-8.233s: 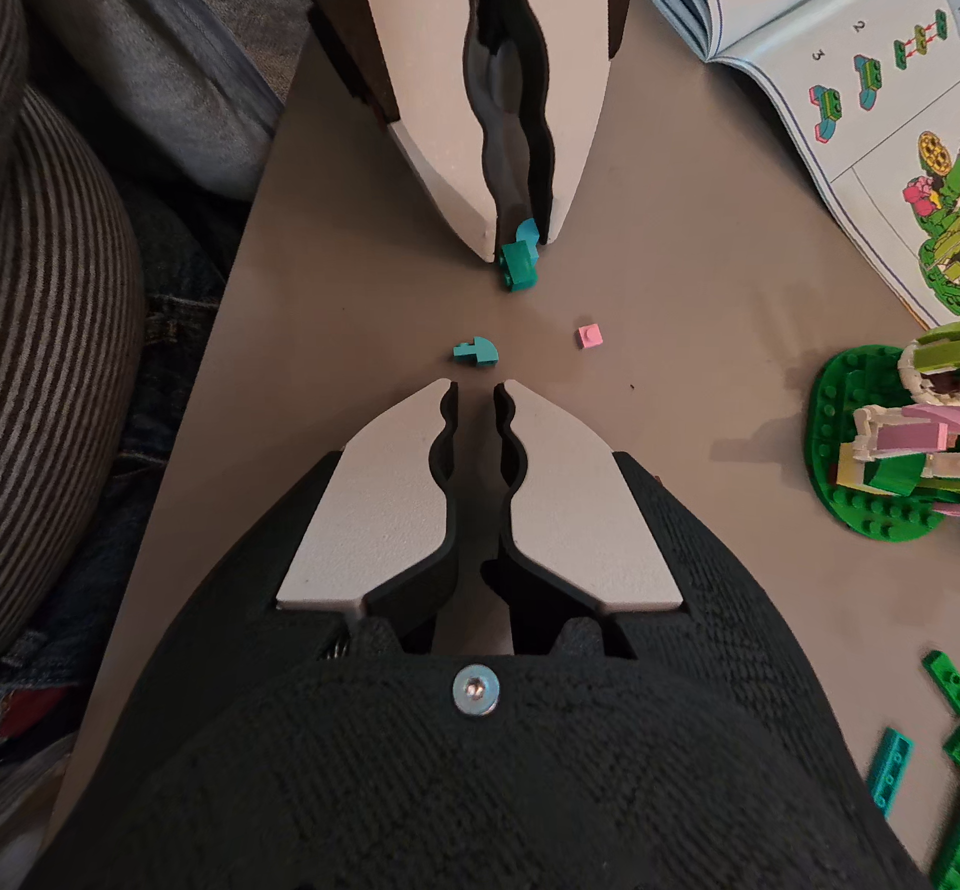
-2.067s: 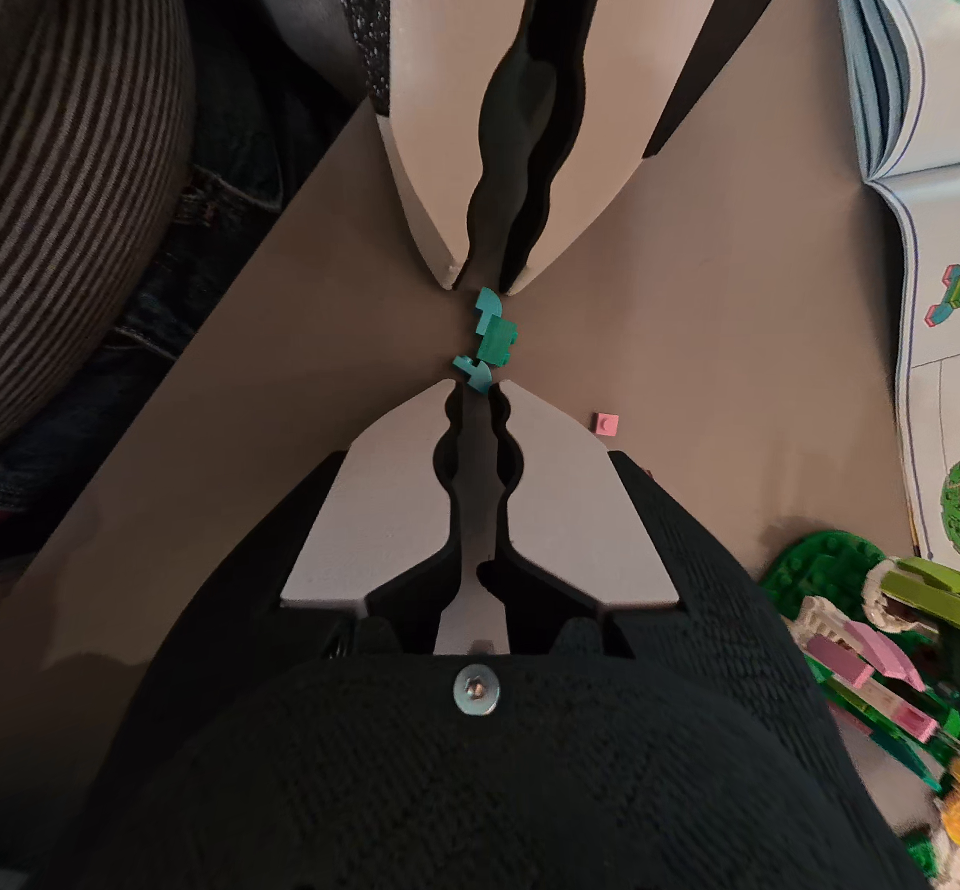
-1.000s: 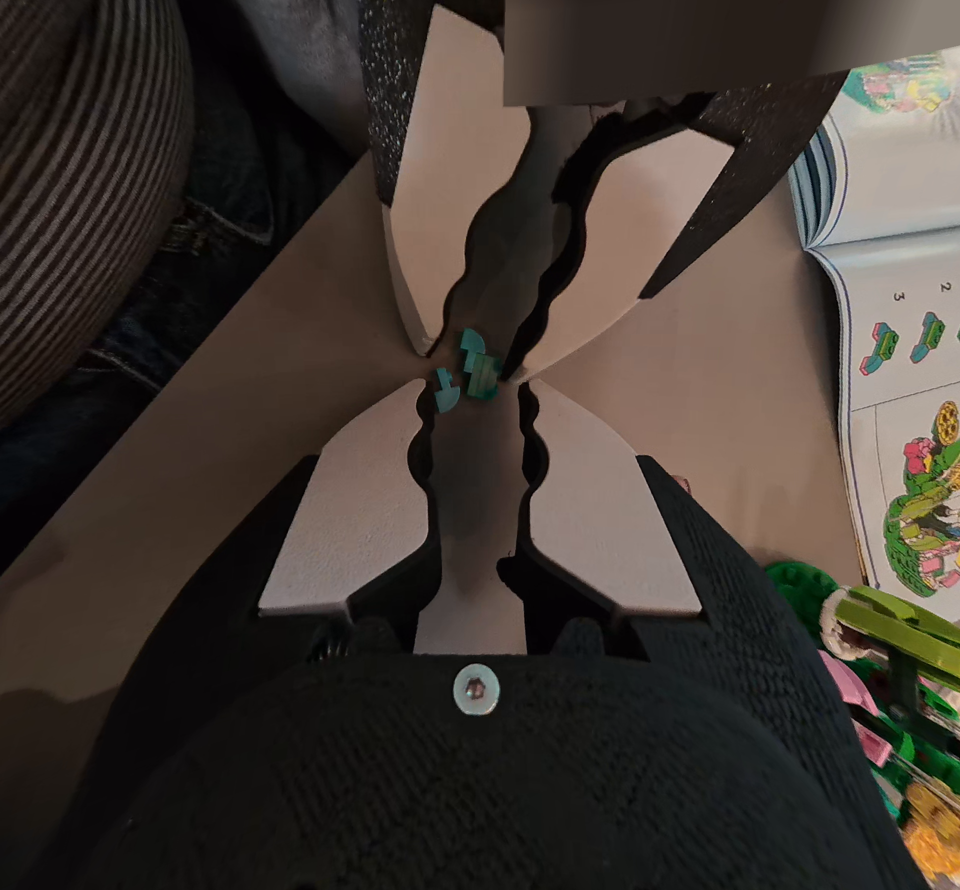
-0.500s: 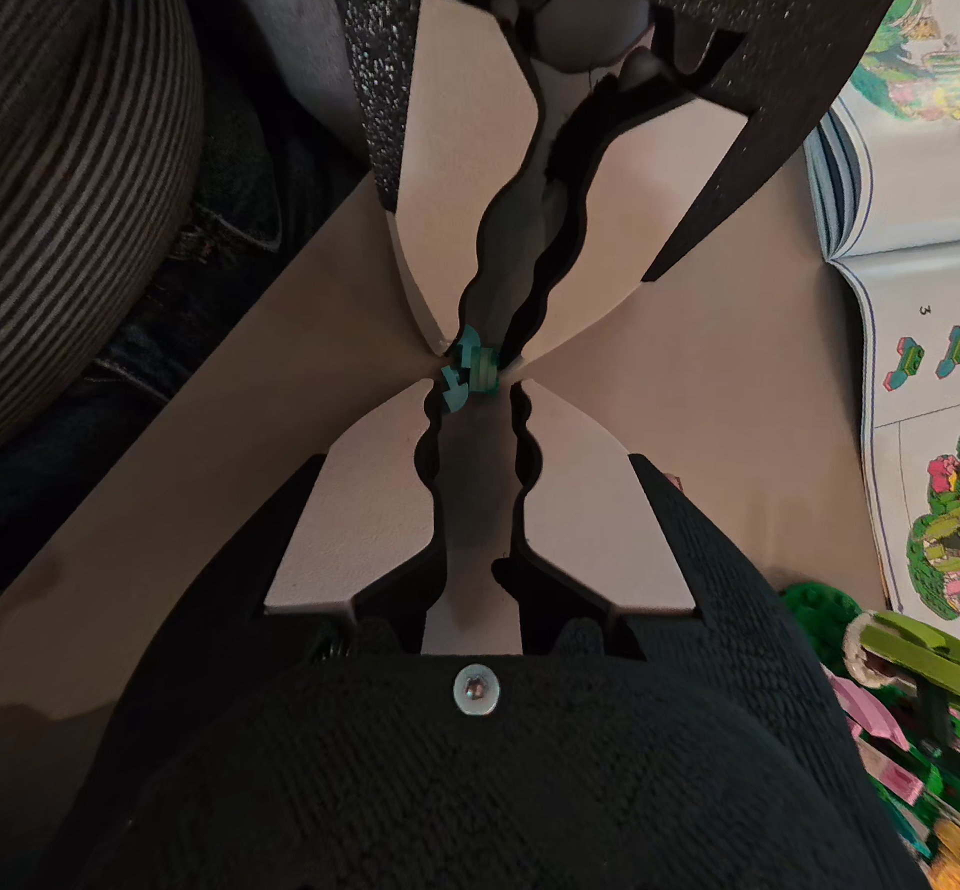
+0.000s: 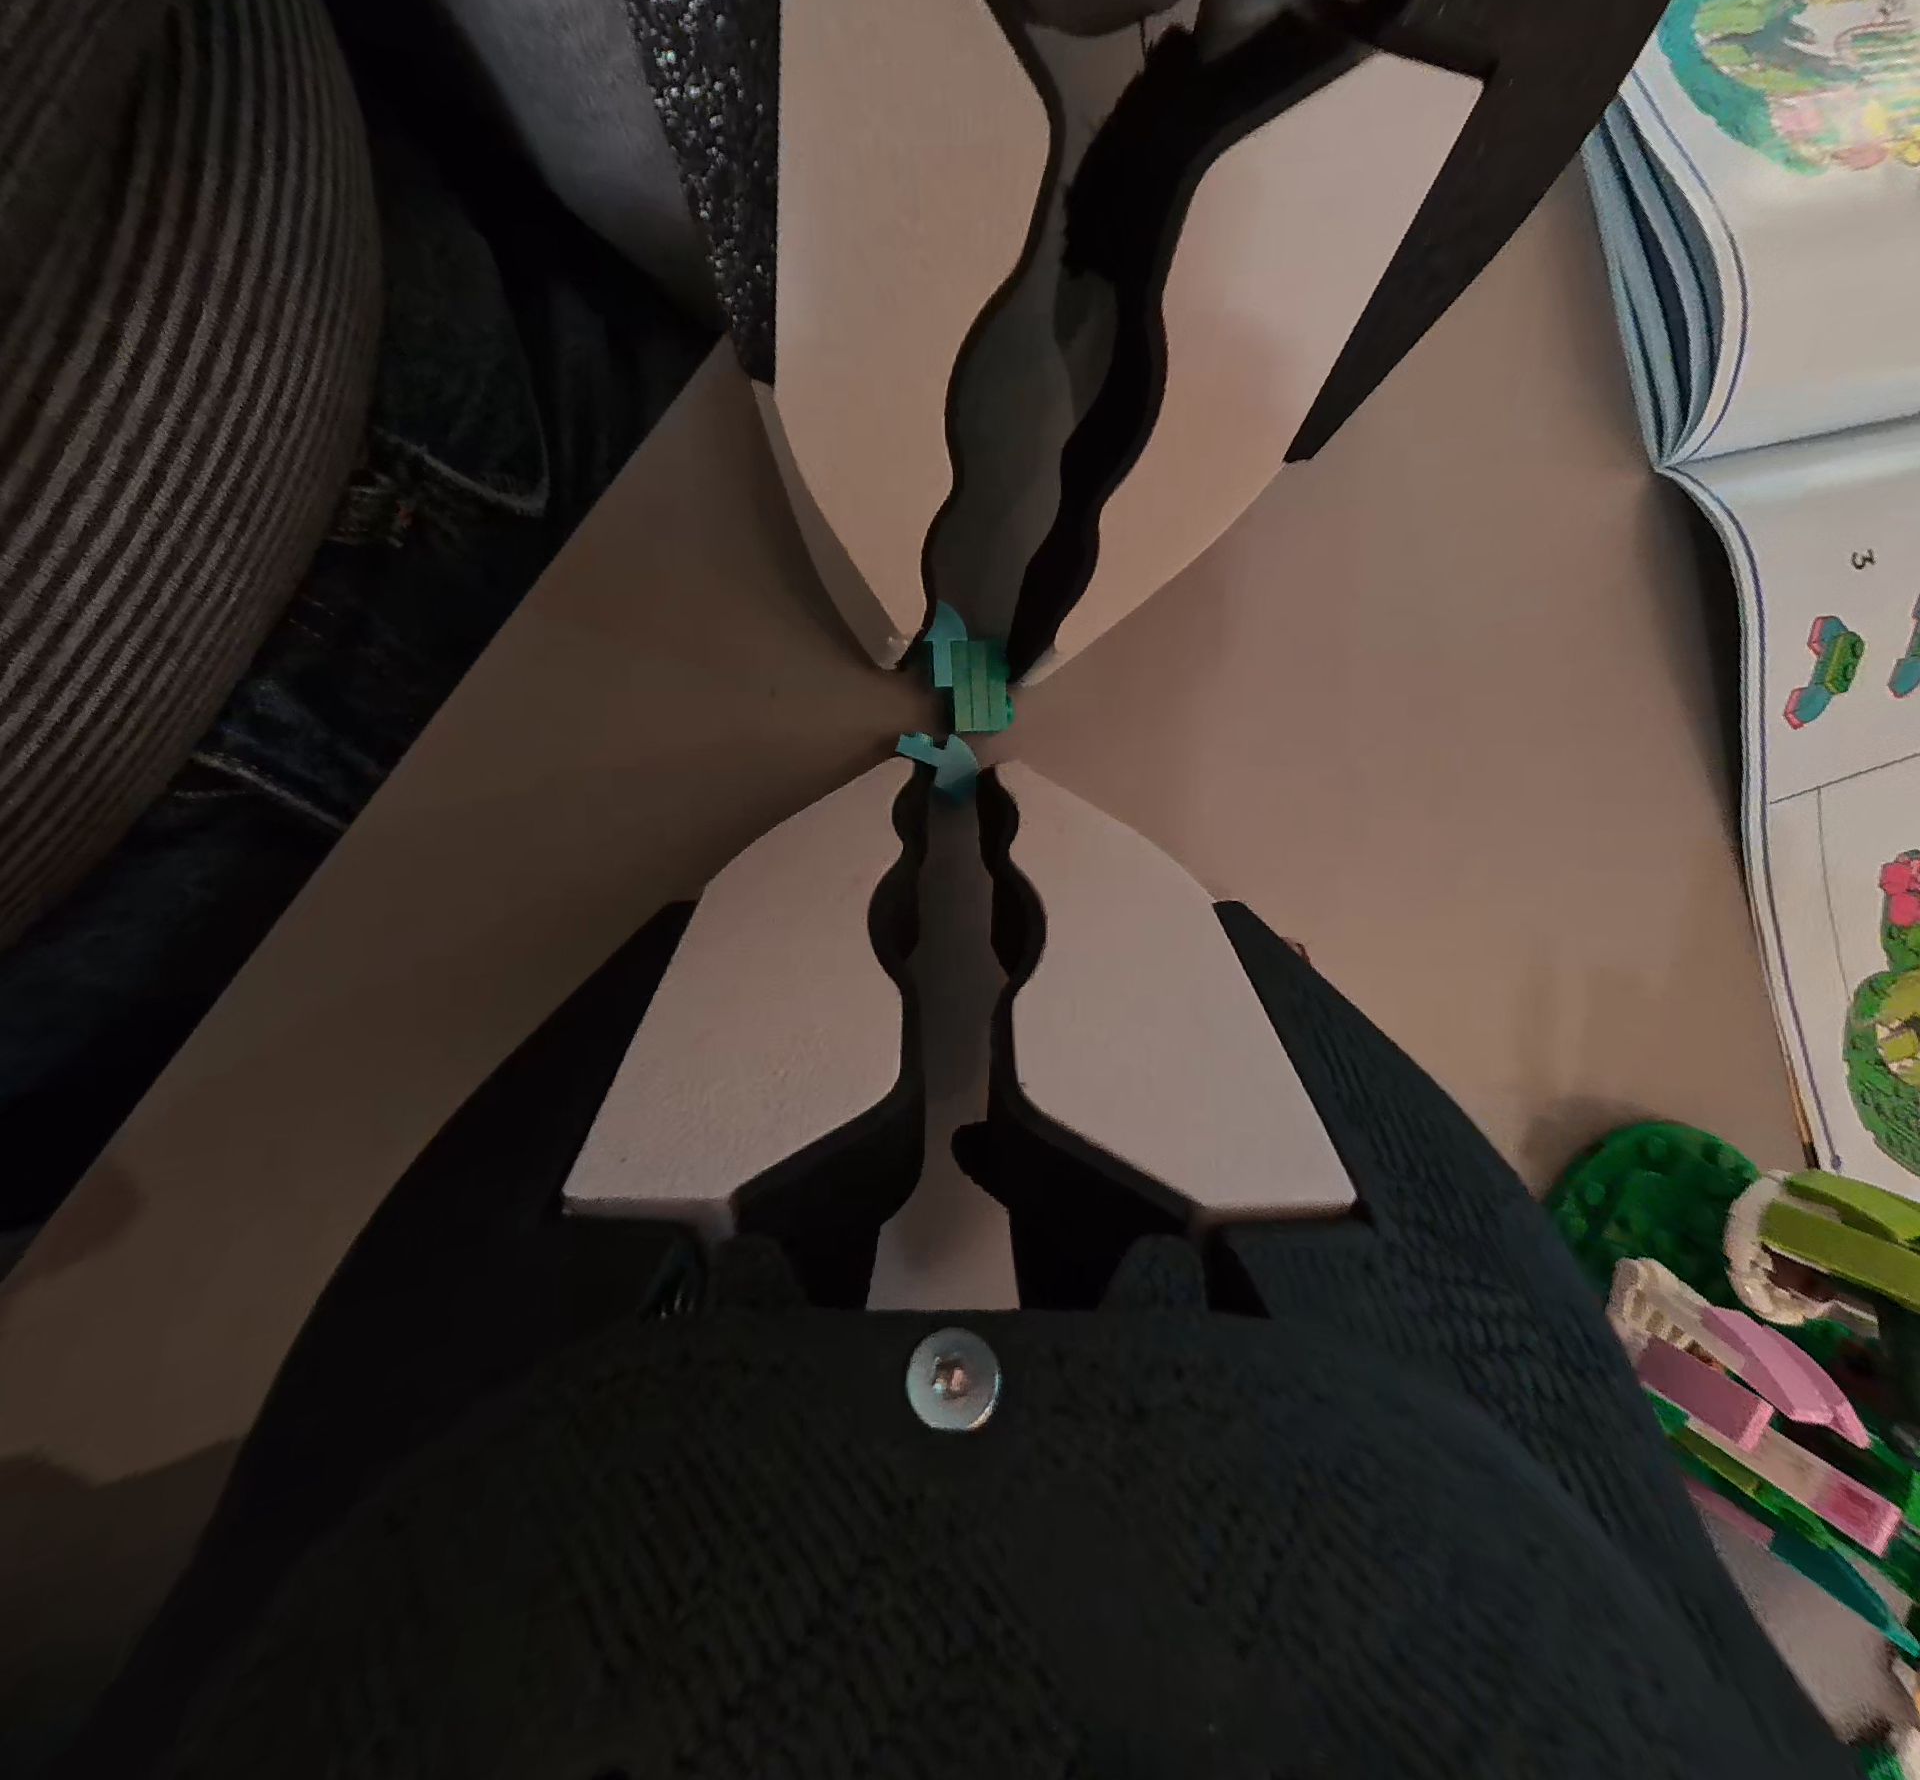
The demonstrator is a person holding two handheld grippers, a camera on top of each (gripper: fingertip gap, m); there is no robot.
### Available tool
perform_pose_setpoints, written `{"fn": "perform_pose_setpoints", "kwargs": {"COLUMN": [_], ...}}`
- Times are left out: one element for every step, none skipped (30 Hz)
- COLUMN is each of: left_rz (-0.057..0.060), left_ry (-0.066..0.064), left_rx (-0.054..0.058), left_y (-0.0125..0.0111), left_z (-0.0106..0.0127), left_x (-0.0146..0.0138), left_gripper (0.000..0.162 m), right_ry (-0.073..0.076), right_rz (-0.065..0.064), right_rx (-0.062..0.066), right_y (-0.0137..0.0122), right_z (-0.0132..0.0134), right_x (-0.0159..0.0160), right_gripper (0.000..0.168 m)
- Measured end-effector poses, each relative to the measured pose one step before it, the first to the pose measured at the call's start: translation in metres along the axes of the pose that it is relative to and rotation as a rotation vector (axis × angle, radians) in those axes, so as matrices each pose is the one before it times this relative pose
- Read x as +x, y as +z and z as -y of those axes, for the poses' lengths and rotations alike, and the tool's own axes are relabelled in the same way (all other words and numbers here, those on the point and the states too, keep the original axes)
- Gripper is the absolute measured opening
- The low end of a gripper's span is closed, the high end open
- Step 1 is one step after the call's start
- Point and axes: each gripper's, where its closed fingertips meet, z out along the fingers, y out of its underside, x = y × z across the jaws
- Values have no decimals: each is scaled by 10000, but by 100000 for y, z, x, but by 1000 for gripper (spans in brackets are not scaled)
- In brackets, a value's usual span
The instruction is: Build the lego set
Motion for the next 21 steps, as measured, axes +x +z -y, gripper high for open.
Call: {"fn": "perform_pose_setpoints", "kwargs": {"left_rz": [40,58,100,139,51,27,99,127,95,104,92,67,39,19,14,19,25,39,57,55,39], "left_ry": [-97,-139,-262,-403,-361,-228,-127,-65,-27,-2,31,52,32,24,21,27,32,49,76,73,71], "left_rx": [4,13,32,52,69,71,73,59,37,19,3,-15,-10,-10,-14,-7,-6,-13,-21,-18,-8], "left_y": [5,4,8,2,1,13,11,13,22,19,20,23,25,20,8,9,1,9,3,-3,-5], "left_z": [9,13,31,48,59,34,35,36,15,18,12,12,22,19,3,5,-4,3,-9,2,5], "left_x": [-4,-18,-70,-181,-97,-49,-109,-99,-21,-21,-8,-3,6,1,-5,6,-6,0,0,4,-2], "left_gripper": [18,18,18,18,18,18,18,18,18,18,18,18,18,18,18,18,18,18,18,18,18], "right_ry": [123,207,317,441,515,456,322,265,269,239,191,162,133,110,112,125,138,113,47,-38,-87], "right_rz": [-100,-170,-206,-223,-201,-145,-149,-170,-154,-129,-119,-110,-89,-69,-47,-24,1,10,21,77,85], "right_rx": [-65,-118,-153,-166,-144,-77,-8,11,-11,-34,-45,-55,-62,-61,-45,-24,-6,19,50,88,108], "right_y": [15,18,4,15,14,-7,-16,-11,-24,-17,-14,-5,0,-7,7,3,6,-9,-45,-73,-113], "right_z": [-13,-55,-64,-71,-53,-39,-16,-25,-34,-26,-24,-13,-9,-7,-7,-2,-1,10,21,55,60], "right_x": [98,180,204,205,155,31,-7,4,-11,-29,-13,3,9,19,14,22,15,58,74,9,17], "right_gripper": [7,7,7,7,7,7,7,7,7,7,7,7,7,7,7,7,7,9,13,15,17]}}
